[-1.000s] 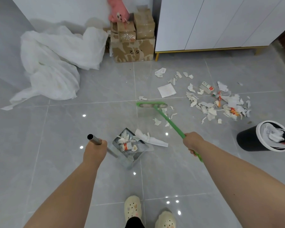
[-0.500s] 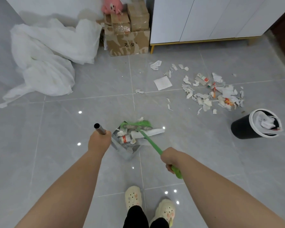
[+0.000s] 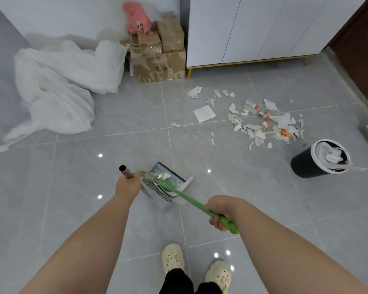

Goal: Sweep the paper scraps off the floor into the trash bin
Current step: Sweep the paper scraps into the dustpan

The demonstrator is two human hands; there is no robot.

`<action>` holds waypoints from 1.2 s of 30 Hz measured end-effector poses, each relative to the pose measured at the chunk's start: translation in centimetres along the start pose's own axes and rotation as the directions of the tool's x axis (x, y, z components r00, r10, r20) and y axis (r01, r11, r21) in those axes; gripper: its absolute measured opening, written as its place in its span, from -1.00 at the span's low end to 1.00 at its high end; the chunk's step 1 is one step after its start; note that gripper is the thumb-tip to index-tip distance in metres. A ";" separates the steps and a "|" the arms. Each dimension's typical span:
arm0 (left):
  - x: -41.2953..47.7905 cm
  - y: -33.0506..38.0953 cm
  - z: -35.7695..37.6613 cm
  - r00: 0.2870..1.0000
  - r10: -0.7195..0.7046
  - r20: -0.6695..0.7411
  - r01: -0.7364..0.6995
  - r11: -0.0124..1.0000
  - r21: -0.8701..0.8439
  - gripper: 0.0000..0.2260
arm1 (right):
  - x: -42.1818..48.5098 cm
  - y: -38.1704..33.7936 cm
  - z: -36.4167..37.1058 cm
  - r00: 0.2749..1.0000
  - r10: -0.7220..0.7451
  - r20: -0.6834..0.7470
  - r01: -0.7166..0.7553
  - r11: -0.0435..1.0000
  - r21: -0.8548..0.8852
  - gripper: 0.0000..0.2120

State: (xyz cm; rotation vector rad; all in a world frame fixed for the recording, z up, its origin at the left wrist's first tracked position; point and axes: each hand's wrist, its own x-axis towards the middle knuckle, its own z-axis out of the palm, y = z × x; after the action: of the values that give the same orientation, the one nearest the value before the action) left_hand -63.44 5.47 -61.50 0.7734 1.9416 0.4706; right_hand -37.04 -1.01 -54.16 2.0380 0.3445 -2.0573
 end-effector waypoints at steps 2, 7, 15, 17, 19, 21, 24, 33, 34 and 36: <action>-0.2 -0.4 -0.3 0.999 -0.027 -0.029 0.025 0.998 -0.054 -0.72 | -0.8 0.2 -0.8 1.000 -0.016 -0.006 0.017 1.000 0.019 -0.84; -1.1 0.2 0.0 0.995 -0.058 -0.086 0.045 0.988 -0.151 -0.75 | -3.8 0.3 -3.8 0.998 -0.053 -0.024 0.054 0.998 0.027 -0.86; -4.1 5.1 1.5 0.996 0.003 -0.087 -0.009 0.998 -0.069 -0.72 | -9.1 0.9 -6.4 0.988 -0.140 -0.059 0.145 0.986 0.083 -0.84; -4.9 6.5 1.3 0.996 0.016 -0.083 -0.022 0.997 -0.076 -0.68 | -10.5 1.2 -7.1 0.985 -0.155 -0.069 0.161 0.983 0.091 -0.84; -5.6 8.0 1.1 0.997 0.028 -0.078 -0.036 0.995 -0.091 -0.69 | -12.0 1.3 -7.7 0.980 -0.175 -0.093 0.183 0.979 0.087 -0.84; -6.5 9.6 0.8 0.996 0.044 -0.077 -0.053 0.992 -0.111 -0.68 | -13.6 1.5 -8.4 0.973 -0.198 -0.121 0.208 0.976 0.071 -0.85; -8.1 11.8 0.6 0.995 0.064 -0.071 -0.073 0.989 -0.131 -0.63 | -15.6 2.1 -9.3 0.959 -0.222 -0.174 0.237 0.969 0.073 -0.88; -14.8 18.7 1.7 0.988 0.143 -0.053 -0.150 0.974 -0.172 -0.55 | -20.9 5.7 -14.4 0.921 -0.266 -0.285 0.302 0.949 0.088 -0.90; -15.8 19.6 2.0 0.987 0.151 -0.050 -0.158 0.972 -0.172 -0.52 | -21.3 6.2 -15.1 0.915 -0.270 -0.299 0.311 0.945 0.098 -0.90; -17.5 21.4 2.7 0.984 0.171 -0.055 -0.179 0.968 -0.177 -0.49 | -22.4 7.5 -16.4 0.903 -0.278 -0.329 0.328 0.939 0.105 -0.91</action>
State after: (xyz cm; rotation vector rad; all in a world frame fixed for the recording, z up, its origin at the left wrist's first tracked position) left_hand -48.26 8.91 -38.52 0.8252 1.8433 0.7645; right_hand -18.89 -2.93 -31.98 2.5560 0.6082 -1.9774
